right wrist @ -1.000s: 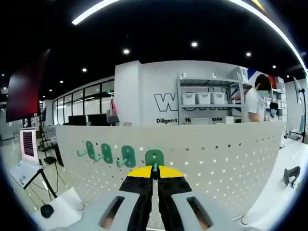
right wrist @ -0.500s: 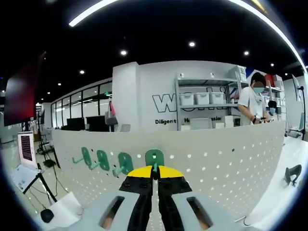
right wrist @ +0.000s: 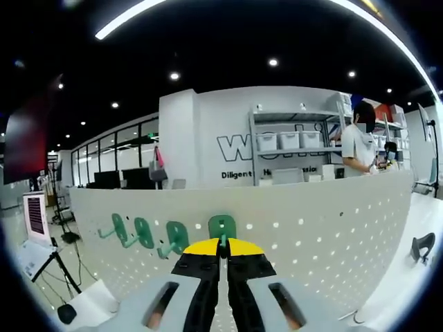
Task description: Insert the hook assembly into the mounting plate slot until the hook locks in place.
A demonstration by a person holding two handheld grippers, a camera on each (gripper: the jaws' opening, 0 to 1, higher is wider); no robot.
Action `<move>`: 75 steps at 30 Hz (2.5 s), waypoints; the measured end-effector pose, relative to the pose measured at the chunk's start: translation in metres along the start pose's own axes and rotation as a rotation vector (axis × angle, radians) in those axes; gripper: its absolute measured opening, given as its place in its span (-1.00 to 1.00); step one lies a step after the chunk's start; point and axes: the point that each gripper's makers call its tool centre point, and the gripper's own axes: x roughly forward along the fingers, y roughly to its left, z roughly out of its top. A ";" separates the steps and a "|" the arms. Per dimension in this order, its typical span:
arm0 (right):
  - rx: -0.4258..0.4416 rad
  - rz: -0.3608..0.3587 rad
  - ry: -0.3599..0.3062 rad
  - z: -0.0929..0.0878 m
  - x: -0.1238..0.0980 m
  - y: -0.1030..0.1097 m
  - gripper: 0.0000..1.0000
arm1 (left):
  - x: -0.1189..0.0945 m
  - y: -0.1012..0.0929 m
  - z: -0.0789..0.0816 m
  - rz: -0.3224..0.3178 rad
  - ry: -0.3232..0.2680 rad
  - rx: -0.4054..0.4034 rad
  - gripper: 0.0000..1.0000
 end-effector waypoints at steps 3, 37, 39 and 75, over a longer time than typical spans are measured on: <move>-0.002 -0.003 -0.001 -0.001 0.000 0.000 -0.98 | -0.001 0.002 0.001 0.004 -0.003 -0.001 0.86; -0.046 -0.062 -0.002 -0.011 0.004 0.000 -0.97 | 0.002 0.008 0.001 0.011 -0.005 -0.013 0.82; -0.043 -0.058 0.001 -0.012 0.005 0.000 -0.97 | 0.001 0.008 0.001 0.011 -0.006 -0.015 0.82; -0.137 -0.046 0.045 -0.020 0.002 0.003 -0.98 | 0.000 0.008 -0.002 0.008 0.005 -0.021 0.78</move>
